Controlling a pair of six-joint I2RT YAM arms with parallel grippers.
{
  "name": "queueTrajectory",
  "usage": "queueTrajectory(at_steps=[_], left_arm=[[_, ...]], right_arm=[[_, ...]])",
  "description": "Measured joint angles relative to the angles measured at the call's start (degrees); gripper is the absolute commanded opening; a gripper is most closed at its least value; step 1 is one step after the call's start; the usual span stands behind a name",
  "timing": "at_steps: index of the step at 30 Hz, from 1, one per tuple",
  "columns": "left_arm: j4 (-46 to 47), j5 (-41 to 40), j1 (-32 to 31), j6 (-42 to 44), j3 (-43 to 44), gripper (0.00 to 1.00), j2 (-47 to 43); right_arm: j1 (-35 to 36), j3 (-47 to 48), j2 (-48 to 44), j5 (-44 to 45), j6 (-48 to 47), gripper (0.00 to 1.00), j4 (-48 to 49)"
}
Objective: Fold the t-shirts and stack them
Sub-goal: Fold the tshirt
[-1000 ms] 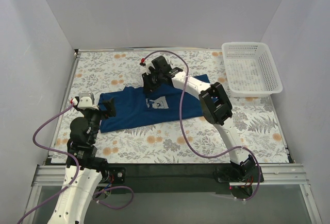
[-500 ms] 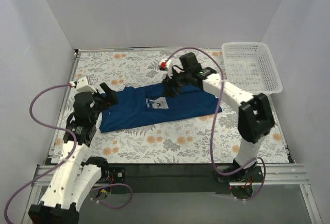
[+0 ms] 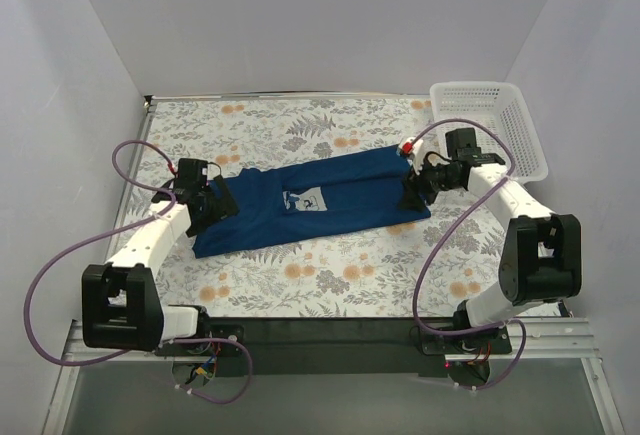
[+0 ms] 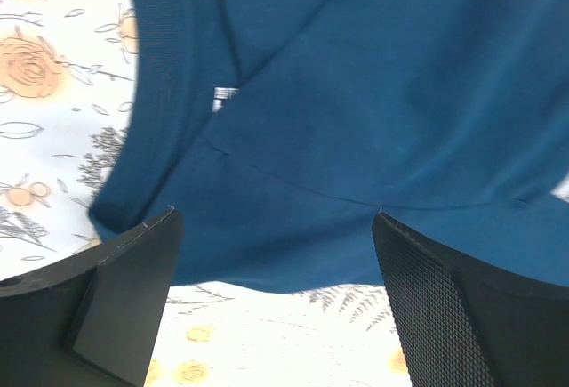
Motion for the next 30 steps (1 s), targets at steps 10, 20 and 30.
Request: queueTrajectory(at_steps=[10, 20, 30], left_arm=[[8.9, 0.2, 8.3, 4.2, 2.7, 0.65, 6.3], [17.6, 5.6, 15.5, 6.9, 16.8, 0.43, 25.9], [16.5, 9.3, 15.6, 6.9, 19.6, 0.26, 31.2]], right_arm=[[-2.0, -3.6, -1.9, -0.6, -5.6, 0.52, -3.9], [-2.0, 9.3, 7.2, -3.5, -4.6, 0.52, -3.4], [-2.0, 15.1, 11.8, -3.5, -1.3, 0.51, -3.4]])
